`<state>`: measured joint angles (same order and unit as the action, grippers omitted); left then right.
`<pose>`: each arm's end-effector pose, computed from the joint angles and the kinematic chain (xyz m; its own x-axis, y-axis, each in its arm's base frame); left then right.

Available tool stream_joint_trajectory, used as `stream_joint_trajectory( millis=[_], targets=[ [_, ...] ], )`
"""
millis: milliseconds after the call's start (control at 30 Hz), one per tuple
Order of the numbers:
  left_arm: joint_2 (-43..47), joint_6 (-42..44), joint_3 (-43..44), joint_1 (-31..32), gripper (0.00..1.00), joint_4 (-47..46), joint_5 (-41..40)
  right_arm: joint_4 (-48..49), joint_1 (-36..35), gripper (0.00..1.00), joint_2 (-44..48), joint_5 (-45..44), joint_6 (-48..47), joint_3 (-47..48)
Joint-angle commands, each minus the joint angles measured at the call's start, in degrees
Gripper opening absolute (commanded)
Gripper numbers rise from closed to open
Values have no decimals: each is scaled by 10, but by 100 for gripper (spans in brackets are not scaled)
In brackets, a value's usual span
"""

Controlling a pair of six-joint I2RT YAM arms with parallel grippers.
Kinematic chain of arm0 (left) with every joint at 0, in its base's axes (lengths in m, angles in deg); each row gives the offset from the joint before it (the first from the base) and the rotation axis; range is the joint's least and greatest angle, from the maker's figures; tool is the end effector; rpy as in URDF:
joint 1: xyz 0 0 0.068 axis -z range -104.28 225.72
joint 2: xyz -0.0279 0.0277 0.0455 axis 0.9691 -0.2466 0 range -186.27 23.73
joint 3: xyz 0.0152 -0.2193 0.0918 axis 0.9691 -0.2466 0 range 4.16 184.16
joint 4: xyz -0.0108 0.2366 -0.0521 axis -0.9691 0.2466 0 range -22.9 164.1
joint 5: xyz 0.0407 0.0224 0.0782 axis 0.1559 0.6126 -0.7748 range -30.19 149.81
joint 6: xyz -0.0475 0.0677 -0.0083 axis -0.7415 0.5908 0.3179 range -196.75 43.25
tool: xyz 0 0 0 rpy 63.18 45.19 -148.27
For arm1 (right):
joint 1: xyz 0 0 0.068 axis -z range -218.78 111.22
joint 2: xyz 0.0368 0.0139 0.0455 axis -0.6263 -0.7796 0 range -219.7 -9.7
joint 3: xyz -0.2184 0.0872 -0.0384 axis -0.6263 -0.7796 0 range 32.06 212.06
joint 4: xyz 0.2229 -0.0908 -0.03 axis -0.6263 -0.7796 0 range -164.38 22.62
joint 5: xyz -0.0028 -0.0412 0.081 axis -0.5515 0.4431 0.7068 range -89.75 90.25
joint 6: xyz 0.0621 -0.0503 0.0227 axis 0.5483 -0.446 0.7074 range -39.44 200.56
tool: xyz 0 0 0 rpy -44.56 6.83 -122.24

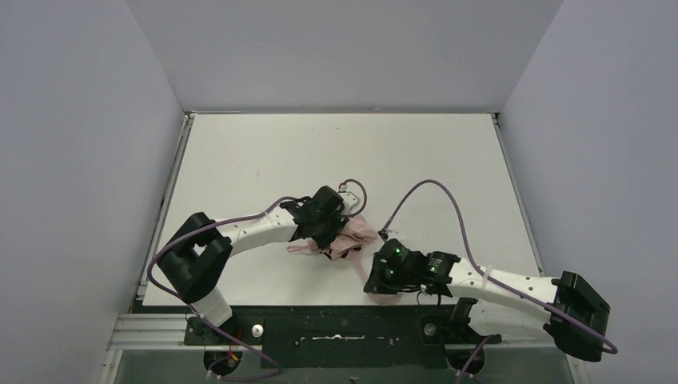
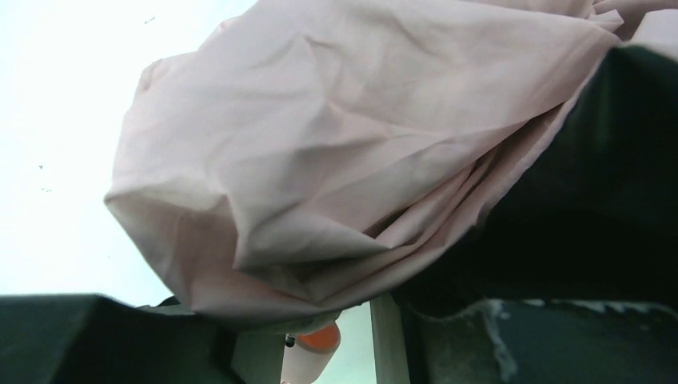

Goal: Put away the umbrella

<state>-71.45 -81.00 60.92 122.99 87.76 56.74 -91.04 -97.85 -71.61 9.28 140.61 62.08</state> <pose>0.2262 -0.2392 0.1223 -0.6335 0.5767 -0.5158 0.6697 0.7426 0.0078 0.1020 0.1925 0.1269 -0.9852 0.0206 -0.1703 -0.0785 0.8283 0.5548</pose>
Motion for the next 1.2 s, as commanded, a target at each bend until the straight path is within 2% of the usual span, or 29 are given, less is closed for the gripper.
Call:
stream_joint_trajectory(
  millis=[0, 133, 233, 467, 567, 767, 900, 1000, 1167],
  targets=[
    [-9, 7, -24, 1, 0, -62, -145, -38, -33, 7, 66, 27, 61, -70],
    [-10, 15, -32, 12, 0, -71, -152, -22, -40, 12, 124, 17, 98, -124],
    [-13, 15, -35, 14, 0, -76, -152, -55, -47, 0, 172, 13, 110, -131],
    [-18, 18, -34, 22, 0, -80, -159, -86, -74, 0, 227, 20, 134, -117],
    [-20, 22, -32, 24, 0, -79, -163, -148, -106, 0, 219, -13, 132, -82],
    [-23, 29, -31, 29, 0, -80, -174, -330, -226, 0, 147, -188, 141, 37],
    [-25, 29, -31, 32, 0, -79, -179, -402, -335, 0, 34, -295, 178, 96],
    [-24, 28, -34, 36, 0, -82, -179, -427, -415, 0, -72, -363, 215, 132],
    [-22, 38, -43, 51, 0, -96, -180, -417, -488, 0, -224, -420, 202, 195]
  ],
)
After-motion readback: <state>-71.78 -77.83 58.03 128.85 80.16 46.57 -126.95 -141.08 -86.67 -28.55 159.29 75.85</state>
